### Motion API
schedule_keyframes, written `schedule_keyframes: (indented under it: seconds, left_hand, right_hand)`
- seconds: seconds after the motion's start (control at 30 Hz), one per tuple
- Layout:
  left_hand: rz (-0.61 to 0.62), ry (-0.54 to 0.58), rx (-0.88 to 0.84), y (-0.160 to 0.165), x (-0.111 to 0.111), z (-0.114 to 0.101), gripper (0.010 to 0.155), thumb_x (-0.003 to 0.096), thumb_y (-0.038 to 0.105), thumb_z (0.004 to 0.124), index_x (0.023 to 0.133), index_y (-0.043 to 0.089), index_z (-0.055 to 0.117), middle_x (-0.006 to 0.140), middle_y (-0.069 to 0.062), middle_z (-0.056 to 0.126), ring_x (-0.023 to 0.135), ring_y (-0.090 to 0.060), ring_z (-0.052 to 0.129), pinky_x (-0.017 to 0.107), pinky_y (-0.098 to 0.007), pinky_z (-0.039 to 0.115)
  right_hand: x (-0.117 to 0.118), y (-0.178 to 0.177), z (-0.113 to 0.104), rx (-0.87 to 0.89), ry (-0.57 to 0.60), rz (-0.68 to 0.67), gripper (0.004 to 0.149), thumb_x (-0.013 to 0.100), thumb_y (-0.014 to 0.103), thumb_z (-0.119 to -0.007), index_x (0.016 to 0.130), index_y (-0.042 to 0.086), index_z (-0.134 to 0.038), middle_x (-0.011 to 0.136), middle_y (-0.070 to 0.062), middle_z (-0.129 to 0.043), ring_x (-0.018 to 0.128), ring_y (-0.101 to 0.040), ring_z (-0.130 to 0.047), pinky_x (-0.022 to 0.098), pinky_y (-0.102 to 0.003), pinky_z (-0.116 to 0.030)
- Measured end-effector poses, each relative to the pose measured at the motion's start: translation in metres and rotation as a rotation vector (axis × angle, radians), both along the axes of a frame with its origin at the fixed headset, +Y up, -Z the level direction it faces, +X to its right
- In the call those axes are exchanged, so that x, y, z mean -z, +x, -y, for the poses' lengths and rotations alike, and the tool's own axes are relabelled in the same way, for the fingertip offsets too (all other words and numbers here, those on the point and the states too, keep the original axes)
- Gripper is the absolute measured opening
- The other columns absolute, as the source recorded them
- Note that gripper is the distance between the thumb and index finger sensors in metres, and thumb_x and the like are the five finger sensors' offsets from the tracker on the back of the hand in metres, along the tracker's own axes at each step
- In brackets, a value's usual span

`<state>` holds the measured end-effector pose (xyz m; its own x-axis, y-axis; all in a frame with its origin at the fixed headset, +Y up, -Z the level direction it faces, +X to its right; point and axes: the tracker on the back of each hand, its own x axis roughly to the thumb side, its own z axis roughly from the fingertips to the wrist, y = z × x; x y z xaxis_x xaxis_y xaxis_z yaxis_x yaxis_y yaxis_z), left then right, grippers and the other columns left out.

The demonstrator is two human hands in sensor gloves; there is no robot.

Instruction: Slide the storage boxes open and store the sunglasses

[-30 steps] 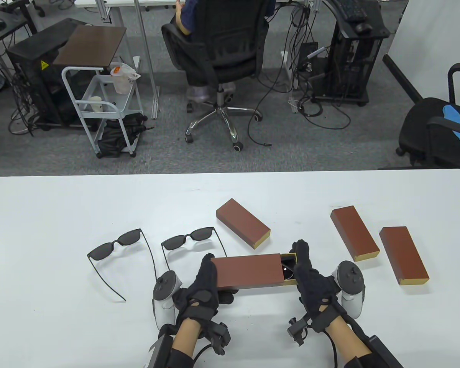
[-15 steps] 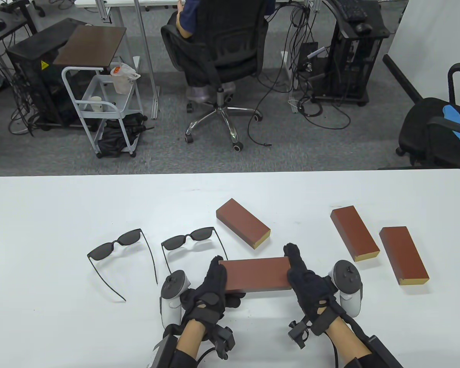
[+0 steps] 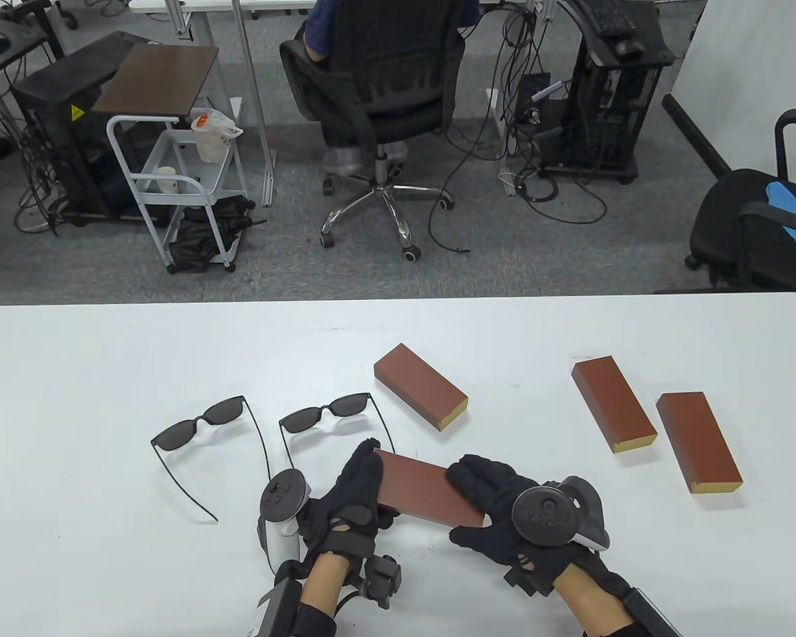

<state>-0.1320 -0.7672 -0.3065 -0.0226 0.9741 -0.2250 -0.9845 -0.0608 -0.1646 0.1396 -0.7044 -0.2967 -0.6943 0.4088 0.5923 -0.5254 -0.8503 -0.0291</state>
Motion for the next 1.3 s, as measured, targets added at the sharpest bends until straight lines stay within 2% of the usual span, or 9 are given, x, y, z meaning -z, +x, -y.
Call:
schedule_keyframes:
  seconds: [0.13, 0.23, 0.33, 0.43, 0.6, 0.77, 0.9, 1.17, 1.3]
  left_hand:
    - [-0.025, 0.024, 0.107, -0.002, 0.001, -0.002, 0.072, 0.0503, 0.061, 0.061, 0.112, 0.027, 0.046, 0.090, -0.010, 0.081, 0.064, -0.029, 0.092, 0.046, -0.049, 0.078]
    - [-0.054, 0.081, 0.265, -0.003, 0.001, -0.013, 0.070, 0.0498, 0.058, 0.063, 0.111, 0.028, 0.049, 0.095, -0.011, 0.078, 0.070, -0.031, 0.090, 0.049, -0.052, 0.076]
    - [-0.098, 0.198, 0.533, -0.005, 0.000, -0.025, 0.067, 0.0486, 0.056, 0.066, 0.109, 0.028, 0.056, 0.098, -0.009, 0.080, 0.076, -0.033, 0.090, 0.052, -0.054, 0.076]
    - [-0.081, 0.306, 0.762, -0.002, -0.001, -0.037, 0.067, 0.0483, 0.056, 0.068, 0.108, 0.029, 0.058, 0.103, -0.009, 0.076, 0.085, -0.036, 0.085, 0.057, -0.057, 0.073]
    - [-0.064, 0.403, 1.036, 0.005, -0.003, -0.049, 0.070, 0.0469, 0.054, 0.074, 0.109, 0.026, 0.056, 0.112, -0.009, 0.063, 0.101, -0.038, 0.064, 0.066, -0.060, 0.062]
    - [-0.068, 0.411, 1.103, 0.004, -0.003, -0.051, 0.071, 0.0461, 0.053, 0.076, 0.109, 0.026, 0.058, 0.113, -0.008, 0.062, 0.104, -0.039, 0.057, 0.070, -0.061, 0.057]
    - [-0.083, 0.397, 1.110, 0.000, -0.001, -0.050, 0.068, 0.0459, 0.053, 0.076, 0.108, 0.027, 0.061, 0.111, -0.008, 0.065, 0.103, -0.039, 0.058, 0.069, -0.061, 0.057]
    - [-0.090, 0.385, 1.121, -0.004, 0.003, -0.047, 0.067, 0.0459, 0.052, 0.076, 0.107, 0.028, 0.062, 0.110, -0.008, 0.066, 0.102, -0.039, 0.061, 0.068, -0.061, 0.059]
    - [-0.093, 0.385, 1.116, -0.005, 0.003, -0.047, 0.067, 0.0459, 0.053, 0.076, 0.107, 0.028, 0.062, 0.110, -0.008, 0.067, 0.102, -0.039, 0.061, 0.068, -0.061, 0.059]
  right_hand:
    - [0.002, -0.003, 0.003, -0.045, -0.007, 0.005, 0.075, 0.026, 0.052, -0.094, 0.090, 0.024, -0.065, 0.096, -0.018, -0.066, 0.079, -0.042, -0.079, 0.057, -0.050, -0.077]
    - [0.007, -0.001, 0.001, -0.032, -0.002, 0.031, 0.073, 0.027, 0.050, -0.094, 0.090, 0.027, -0.065, 0.096, -0.019, -0.065, 0.080, -0.044, -0.078, 0.057, -0.051, -0.077]
    - [0.017, 0.005, -0.004, -0.063, 0.037, 0.116, 0.071, 0.027, 0.051, -0.092, 0.089, 0.030, -0.066, 0.096, -0.020, -0.065, 0.080, -0.044, -0.078, 0.057, -0.052, -0.076]
    - [0.035, 0.013, -0.011, -0.119, 0.082, 0.271, 0.068, 0.028, 0.052, -0.090, 0.089, 0.031, -0.067, 0.096, -0.021, -0.064, 0.079, -0.045, -0.078, 0.056, -0.052, -0.076]
    - [0.077, 0.023, -0.014, -0.238, 0.072, 0.496, 0.068, 0.030, 0.053, -0.087, 0.090, 0.031, -0.064, 0.096, -0.022, -0.063, 0.078, -0.046, -0.077, 0.056, -0.051, -0.076]
    - [0.112, 0.023, -0.005, -0.370, 0.030, 0.659, 0.067, 0.032, 0.052, -0.085, 0.092, 0.033, -0.061, 0.096, -0.023, -0.061, 0.079, -0.047, -0.076, 0.056, -0.052, -0.075]
    - [0.129, 0.020, 0.009, -0.441, -0.046, 0.739, 0.067, 0.032, 0.053, -0.083, 0.092, 0.035, -0.060, 0.096, -0.023, -0.061, 0.079, -0.046, -0.076, 0.057, -0.052, -0.075]
    - [0.146, 0.019, 0.032, -0.440, -0.175, 0.774, 0.065, 0.033, 0.053, -0.081, 0.092, 0.037, -0.060, 0.095, -0.025, -0.061, 0.077, -0.048, -0.077, 0.055, -0.052, -0.076]
    - [0.153, 0.026, 0.039, -0.409, -0.316, 0.781, 0.062, 0.034, 0.053, -0.080, 0.090, 0.037, -0.062, 0.095, -0.026, -0.059, 0.077, -0.049, -0.077, 0.054, -0.053, -0.076]
